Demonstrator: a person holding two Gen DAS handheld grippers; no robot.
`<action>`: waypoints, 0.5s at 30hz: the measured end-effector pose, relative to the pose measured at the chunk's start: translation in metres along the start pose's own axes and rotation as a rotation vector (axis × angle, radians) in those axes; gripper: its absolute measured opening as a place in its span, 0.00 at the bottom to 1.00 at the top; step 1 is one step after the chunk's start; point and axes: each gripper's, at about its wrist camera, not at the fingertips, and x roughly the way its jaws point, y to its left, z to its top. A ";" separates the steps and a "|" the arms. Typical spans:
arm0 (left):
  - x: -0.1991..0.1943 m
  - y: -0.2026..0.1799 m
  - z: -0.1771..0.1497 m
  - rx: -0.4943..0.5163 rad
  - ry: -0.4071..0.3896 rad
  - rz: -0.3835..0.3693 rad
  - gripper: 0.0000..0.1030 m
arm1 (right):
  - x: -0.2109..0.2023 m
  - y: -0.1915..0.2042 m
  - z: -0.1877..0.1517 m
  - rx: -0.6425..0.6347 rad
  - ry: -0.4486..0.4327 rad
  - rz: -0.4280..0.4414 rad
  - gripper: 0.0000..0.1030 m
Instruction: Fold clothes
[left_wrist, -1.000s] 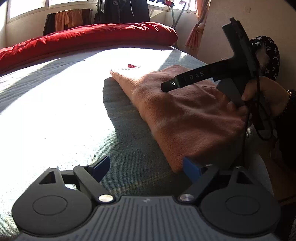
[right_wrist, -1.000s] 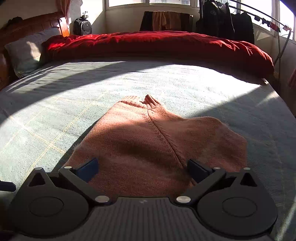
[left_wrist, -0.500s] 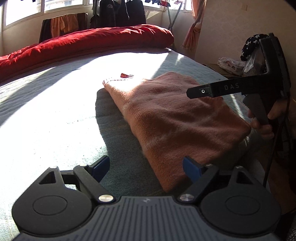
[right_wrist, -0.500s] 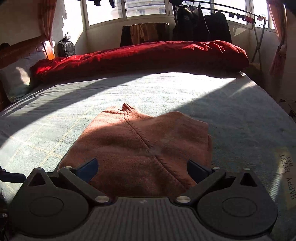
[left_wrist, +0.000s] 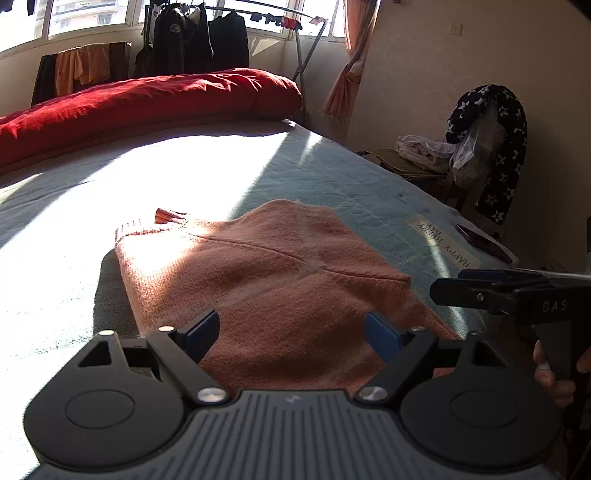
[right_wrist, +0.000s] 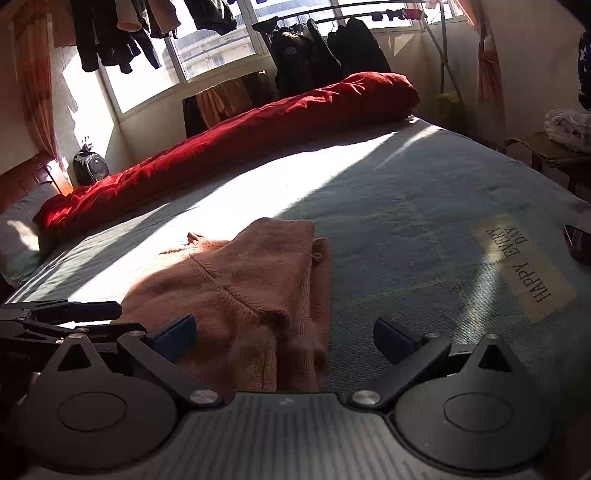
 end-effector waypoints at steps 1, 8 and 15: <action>0.006 0.000 0.001 -0.004 0.004 -0.006 0.84 | 0.000 -0.003 -0.001 0.010 0.002 0.005 1.00; 0.013 0.006 0.011 -0.058 0.032 -0.042 0.87 | 0.015 -0.018 -0.011 0.083 0.053 0.074 1.00; -0.010 0.061 0.015 -0.283 -0.005 -0.062 0.87 | 0.024 -0.043 -0.014 0.214 0.065 0.161 1.00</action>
